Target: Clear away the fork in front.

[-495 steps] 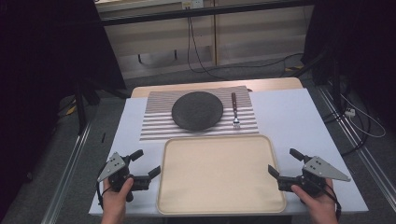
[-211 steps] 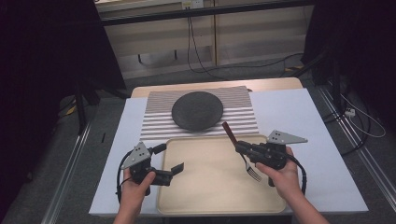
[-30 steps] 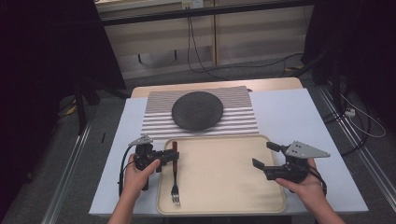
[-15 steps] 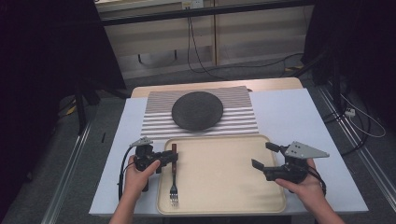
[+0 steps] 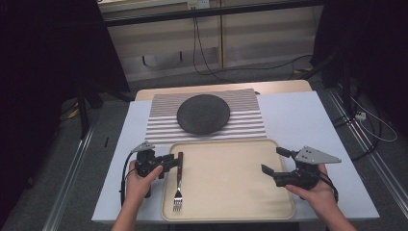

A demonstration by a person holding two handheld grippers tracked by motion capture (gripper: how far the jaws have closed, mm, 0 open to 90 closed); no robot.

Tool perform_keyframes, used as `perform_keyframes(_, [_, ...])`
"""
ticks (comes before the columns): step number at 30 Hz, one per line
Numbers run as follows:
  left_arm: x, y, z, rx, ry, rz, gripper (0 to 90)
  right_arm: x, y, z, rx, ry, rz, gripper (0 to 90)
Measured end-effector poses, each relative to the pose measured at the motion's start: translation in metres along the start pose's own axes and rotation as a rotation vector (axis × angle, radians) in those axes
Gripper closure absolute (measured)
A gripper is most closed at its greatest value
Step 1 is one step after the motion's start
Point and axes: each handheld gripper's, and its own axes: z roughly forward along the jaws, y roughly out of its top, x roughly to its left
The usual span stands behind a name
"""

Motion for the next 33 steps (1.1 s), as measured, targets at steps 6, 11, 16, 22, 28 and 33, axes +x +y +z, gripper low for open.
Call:
perform_keyframes(6, [-0.006,0.002,-0.015,-0.040,0.007,0.022,39.8,0.001,0.000,-0.001,0.023,-0.002,0.006,14.5])
perform_keyframes(11, [-0.010,0.003,-0.027,-0.044,0.021,0.074,28.3,0.002,0.002,0.000,0.027,-0.004,0.003,14.4])
perform_keyframes(16, [-0.012,0.000,-0.035,-0.032,0.029,0.106,22.6,0.004,0.003,-0.001,0.037,-0.001,-0.009,14.0])
perform_keyframes(22, [-0.013,-0.003,-0.045,-0.031,0.037,0.130,17.6,0.000,-0.002,-0.008,0.047,-0.013,0.001,13.8])
perform_keyframes(28, [-0.013,-0.007,-0.051,-0.026,0.051,0.139,14.3,-0.004,-0.005,-0.013,0.056,-0.021,0.003,13.8])
perform_keyframes(33, [-0.012,-0.010,-0.056,-0.027,0.057,0.143,13.3,-0.006,-0.009,-0.019,0.066,-0.032,0.007,13.8])
